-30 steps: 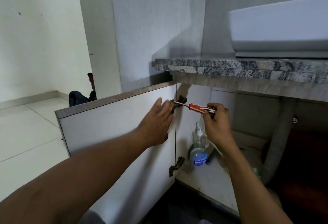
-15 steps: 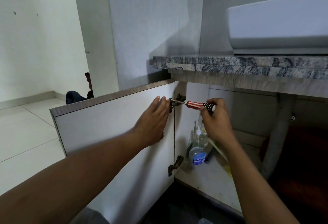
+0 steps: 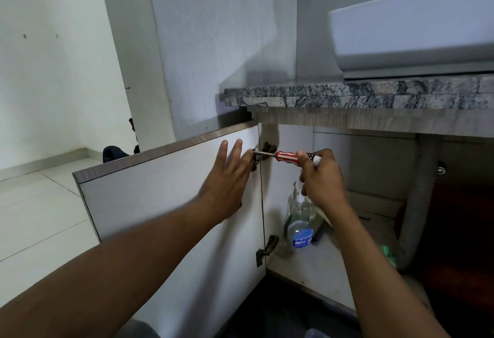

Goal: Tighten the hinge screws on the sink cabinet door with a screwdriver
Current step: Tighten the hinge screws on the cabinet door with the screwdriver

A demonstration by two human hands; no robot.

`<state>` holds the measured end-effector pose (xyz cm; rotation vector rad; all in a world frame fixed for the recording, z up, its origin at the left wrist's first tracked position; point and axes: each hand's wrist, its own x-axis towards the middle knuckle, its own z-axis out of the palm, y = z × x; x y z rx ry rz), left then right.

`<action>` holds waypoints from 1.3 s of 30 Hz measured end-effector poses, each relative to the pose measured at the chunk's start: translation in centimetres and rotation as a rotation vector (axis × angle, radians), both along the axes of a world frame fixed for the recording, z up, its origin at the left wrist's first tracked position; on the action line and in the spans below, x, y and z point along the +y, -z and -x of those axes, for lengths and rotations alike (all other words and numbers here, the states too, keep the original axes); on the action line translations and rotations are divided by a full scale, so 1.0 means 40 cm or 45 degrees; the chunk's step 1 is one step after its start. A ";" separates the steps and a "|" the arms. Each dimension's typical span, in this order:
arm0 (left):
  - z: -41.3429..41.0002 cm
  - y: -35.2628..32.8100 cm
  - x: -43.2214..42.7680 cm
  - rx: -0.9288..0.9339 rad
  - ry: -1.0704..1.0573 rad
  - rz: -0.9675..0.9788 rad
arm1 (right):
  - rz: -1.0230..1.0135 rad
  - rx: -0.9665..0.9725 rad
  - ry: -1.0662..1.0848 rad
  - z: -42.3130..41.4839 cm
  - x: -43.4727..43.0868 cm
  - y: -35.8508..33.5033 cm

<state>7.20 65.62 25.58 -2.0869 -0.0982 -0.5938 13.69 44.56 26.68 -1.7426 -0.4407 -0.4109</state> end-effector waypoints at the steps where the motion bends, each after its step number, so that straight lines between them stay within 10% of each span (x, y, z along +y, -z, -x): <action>1: 0.001 -0.002 0.001 0.009 -0.001 -0.015 | 0.012 -0.013 0.011 0.002 0.001 0.003; 28: 0.010 -0.008 -0.016 0.009 -0.050 0.090 | 0.363 0.133 0.081 -0.013 -0.021 0.043; 33: 0.014 -0.035 -0.022 0.032 -0.087 0.028 | 0.046 0.088 -0.186 -0.001 -0.025 0.051; 39: 0.011 -0.039 -0.016 0.035 -0.074 0.060 | 0.045 -0.009 0.143 -0.003 0.001 0.030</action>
